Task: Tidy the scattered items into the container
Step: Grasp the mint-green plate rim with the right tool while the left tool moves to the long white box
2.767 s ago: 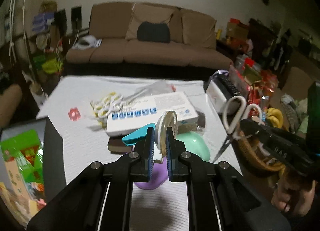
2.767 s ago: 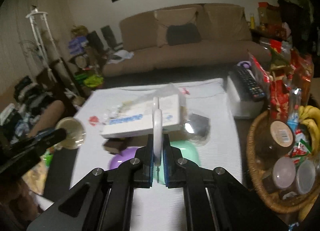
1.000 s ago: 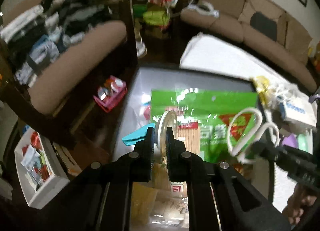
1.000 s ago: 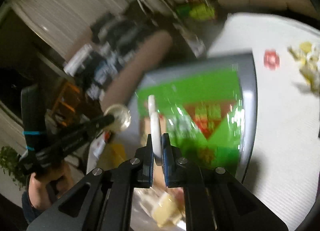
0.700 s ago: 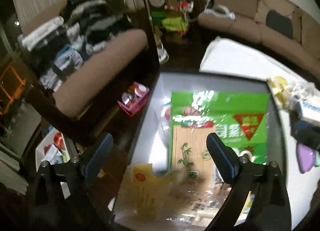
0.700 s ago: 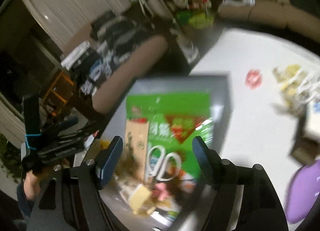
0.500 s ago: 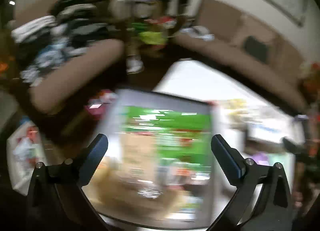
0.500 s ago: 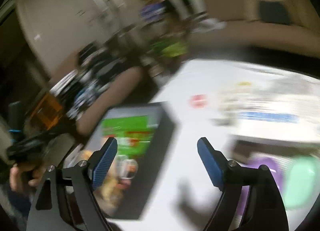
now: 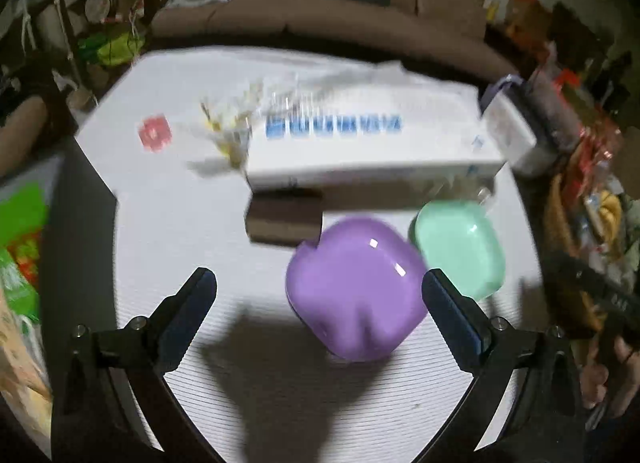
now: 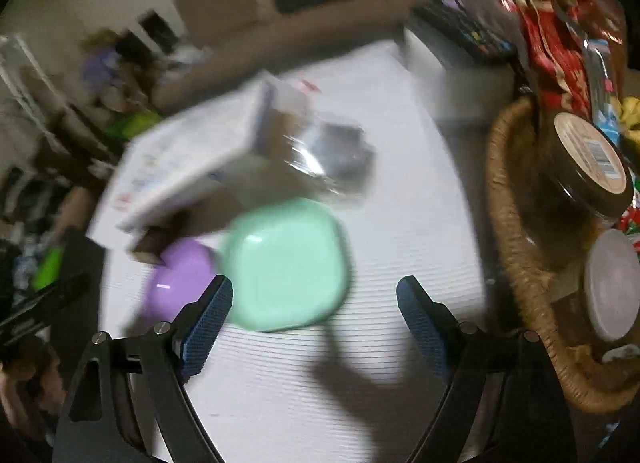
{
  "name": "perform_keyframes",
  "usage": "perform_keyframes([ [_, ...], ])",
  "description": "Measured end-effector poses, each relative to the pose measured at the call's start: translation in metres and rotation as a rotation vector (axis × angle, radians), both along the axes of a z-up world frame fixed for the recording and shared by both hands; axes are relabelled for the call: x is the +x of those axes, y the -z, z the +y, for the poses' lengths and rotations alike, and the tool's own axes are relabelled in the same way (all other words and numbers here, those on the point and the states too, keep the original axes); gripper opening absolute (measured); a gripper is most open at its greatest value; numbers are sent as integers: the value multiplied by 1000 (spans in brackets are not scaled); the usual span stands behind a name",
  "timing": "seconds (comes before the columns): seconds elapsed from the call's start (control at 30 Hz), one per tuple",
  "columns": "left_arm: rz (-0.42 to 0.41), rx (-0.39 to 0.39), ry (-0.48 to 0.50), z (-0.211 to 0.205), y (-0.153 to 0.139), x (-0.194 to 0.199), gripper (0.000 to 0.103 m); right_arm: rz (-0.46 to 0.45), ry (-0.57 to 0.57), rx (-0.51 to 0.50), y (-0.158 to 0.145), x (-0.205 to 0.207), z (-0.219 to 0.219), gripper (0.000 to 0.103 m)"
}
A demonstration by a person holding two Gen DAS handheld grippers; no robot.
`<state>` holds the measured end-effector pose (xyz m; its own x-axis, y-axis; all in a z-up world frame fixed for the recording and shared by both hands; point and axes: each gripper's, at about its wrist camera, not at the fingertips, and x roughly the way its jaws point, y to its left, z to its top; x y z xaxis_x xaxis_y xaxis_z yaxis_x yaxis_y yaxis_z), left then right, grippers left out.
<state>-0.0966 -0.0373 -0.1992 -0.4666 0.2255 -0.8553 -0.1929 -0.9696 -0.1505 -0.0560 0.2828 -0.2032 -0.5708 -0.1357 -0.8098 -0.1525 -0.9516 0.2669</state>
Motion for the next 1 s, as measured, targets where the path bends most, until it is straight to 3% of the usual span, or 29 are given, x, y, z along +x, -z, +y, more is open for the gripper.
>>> perform_keyframes([
  [0.13, -92, -44, -44, 0, 35, -3, 103, -46, -36, 154, 18, -20, -13, 87],
  [0.2, -131, -78, -20, 0, 46, -4, 103, -74, -63, 172, 31, -29, -22, 87],
  [0.3, -94, -112, 4, 4, 46, -5, 103, -112, -121, 186, 52, -34, -37, 86],
  [0.37, -71, -142, 7, 7, 51, -9, 103, -159, -178, 261, 64, -36, -51, 85],
  [0.43, -87, -172, -6, 8, 63, -13, 103, -175, -230, 345, 71, -35, -63, 80],
  [0.5, -125, -170, 2, 9, 78, -14, 103, -184, -239, 350, 75, -33, -63, 77],
  [0.57, -146, -189, 26, 12, 85, -11, 103, -199, -212, 318, 78, -32, -57, 70],
  [0.6, -149, -197, 36, 14, 87, -10, 102, -212, -205, 310, 81, -31, -56, 61],
  [0.63, -151, -195, 47, 14, 88, -7, 102, -220, -218, 301, 83, -30, -58, 43],
  [0.73, -175, -149, 50, 15, 91, -7, 102, -218, -224, 304, 83, -24, -62, 21],
  [0.83, -181, -124, 28, 13, 91, -7, 102, -206, -215, 229, 78, -18, -57, 11],
  [0.93, -183, -142, 15, 13, 93, -6, 102, -167, -181, 121, 66, -10, -45, 7],
  [1.0, -183, -154, 16, 14, 94, -5, 102, -126, -184, 119, 55, -4, -40, 6],
])
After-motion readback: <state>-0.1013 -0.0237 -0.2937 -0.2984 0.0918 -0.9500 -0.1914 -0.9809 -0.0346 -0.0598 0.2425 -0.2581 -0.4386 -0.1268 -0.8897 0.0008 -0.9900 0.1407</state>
